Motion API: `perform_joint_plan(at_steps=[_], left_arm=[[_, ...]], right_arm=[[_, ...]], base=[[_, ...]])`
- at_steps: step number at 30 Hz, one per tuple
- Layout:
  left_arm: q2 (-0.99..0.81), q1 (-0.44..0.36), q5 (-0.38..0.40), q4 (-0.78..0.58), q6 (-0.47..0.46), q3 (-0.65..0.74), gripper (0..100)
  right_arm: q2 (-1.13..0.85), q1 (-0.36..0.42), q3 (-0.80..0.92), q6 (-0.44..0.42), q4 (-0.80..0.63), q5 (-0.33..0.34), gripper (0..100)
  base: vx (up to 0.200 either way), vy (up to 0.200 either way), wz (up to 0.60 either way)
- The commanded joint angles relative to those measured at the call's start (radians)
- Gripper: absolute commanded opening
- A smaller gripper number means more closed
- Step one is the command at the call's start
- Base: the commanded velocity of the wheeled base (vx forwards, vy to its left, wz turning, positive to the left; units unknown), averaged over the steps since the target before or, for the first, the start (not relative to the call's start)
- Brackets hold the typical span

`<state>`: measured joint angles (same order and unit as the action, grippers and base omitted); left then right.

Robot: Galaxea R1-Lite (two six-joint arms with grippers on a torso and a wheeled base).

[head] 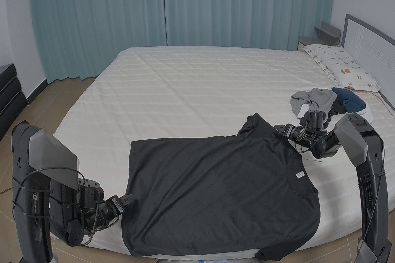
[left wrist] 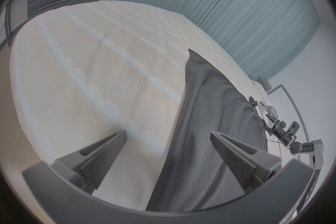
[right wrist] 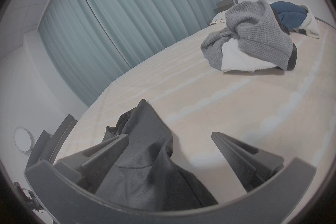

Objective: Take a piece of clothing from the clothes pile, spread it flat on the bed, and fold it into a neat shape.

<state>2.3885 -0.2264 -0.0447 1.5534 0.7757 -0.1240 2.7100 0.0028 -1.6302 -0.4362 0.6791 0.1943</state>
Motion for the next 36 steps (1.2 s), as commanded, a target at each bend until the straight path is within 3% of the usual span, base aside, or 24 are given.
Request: perform_joint_plan(at_steps=[1,2,14,25,26,29,36], left_arm=[[0.001,0.001,0.0,0.017,0.0,0.0,100],[0.003,-0.001,0.0,0.017,0.0,0.0,100],[0.001,0.002,-0.001,0.017,0.0,-0.008,100],[-0.005,0.036,-0.004,0.008,-0.01,-0.175,100],[-0.008,0.036,-0.004,0.002,-0.015,-0.189,100],[-0.014,0.036,-0.004,-0.058,-0.046,-0.272,100],[0.003,0.058,-0.007,-0.438,-0.072,-0.683,100]], right_arm=[[-0.004,0.002,0.004,0.001,-0.001,0.001,100],[-0.003,0.003,0.004,0.001,-0.004,0.001,0],[-0.004,-0.001,-0.017,-0.018,0.008,0.002,0],[-0.015,0.0,0.018,-0.076,0.033,-0.003,0],[-0.015,0.002,0.018,-0.078,0.033,-0.003,100],[-0.016,0.005,0.024,-0.082,0.034,-0.001,100],[-0.045,0.005,0.061,-0.093,0.034,0.013,100]], base=[[0.0,0.0,0.0],[0.0,0.0,0.0],[0.0,0.0,0.0],[0.0,0.0,0.0],[0.0,0.0,0.0],[0.0,0.0,0.0],[0.0,0.0,0.0]])
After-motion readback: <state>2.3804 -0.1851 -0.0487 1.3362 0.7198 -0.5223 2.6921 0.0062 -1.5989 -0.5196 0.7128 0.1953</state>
